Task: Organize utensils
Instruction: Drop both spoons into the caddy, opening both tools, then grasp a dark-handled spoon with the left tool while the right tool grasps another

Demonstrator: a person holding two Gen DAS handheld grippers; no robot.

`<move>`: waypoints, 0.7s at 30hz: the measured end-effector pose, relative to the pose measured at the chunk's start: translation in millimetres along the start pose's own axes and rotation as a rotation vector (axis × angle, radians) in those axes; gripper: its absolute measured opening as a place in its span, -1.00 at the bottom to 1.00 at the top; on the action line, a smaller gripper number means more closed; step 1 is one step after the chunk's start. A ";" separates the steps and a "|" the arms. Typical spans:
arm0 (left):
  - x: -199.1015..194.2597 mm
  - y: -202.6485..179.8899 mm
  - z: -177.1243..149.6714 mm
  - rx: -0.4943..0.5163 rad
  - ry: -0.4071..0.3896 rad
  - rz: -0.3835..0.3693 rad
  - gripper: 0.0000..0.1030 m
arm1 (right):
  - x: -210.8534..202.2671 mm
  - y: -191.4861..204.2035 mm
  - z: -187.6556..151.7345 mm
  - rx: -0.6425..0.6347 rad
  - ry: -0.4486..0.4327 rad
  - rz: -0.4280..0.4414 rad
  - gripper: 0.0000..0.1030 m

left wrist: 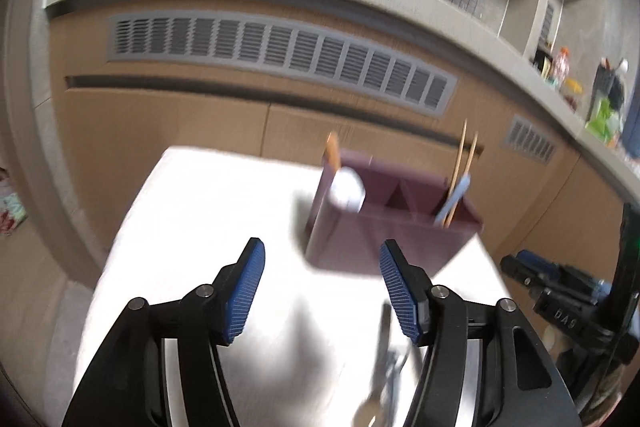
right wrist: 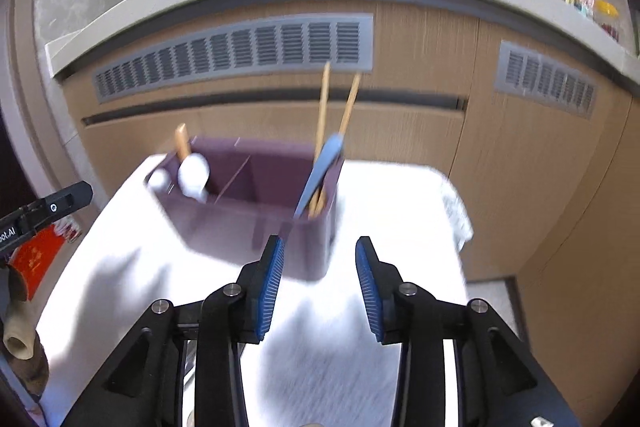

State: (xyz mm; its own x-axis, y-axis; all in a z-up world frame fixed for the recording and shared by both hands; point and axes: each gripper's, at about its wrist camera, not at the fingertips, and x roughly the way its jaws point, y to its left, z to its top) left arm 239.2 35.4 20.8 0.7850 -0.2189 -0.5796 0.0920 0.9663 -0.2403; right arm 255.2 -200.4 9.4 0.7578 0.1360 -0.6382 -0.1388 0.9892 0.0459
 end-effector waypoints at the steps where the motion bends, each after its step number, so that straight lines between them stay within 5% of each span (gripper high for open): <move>1: -3.7 2.4 -10.8 0.018 0.017 0.016 0.25 | -1.0 2.9 -10.0 0.003 0.022 0.013 -0.32; 10: -20.3 29.3 -77.8 0.027 0.150 0.099 0.28 | 14.6 38.7 -72.4 -0.029 0.202 0.083 -0.32; 21: -21.7 53.8 -84.4 -0.039 0.186 0.122 0.36 | 63.6 57.4 -59.5 -0.008 0.293 0.056 -0.38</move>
State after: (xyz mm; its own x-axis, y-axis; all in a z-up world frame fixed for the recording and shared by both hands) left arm 175.3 80.7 -45.2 0.6623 -0.1250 -0.7388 -0.0235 0.9820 -0.1872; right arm 257.5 -138.2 -74.2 0.5323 0.1678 -0.8298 -0.1811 0.9800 0.0819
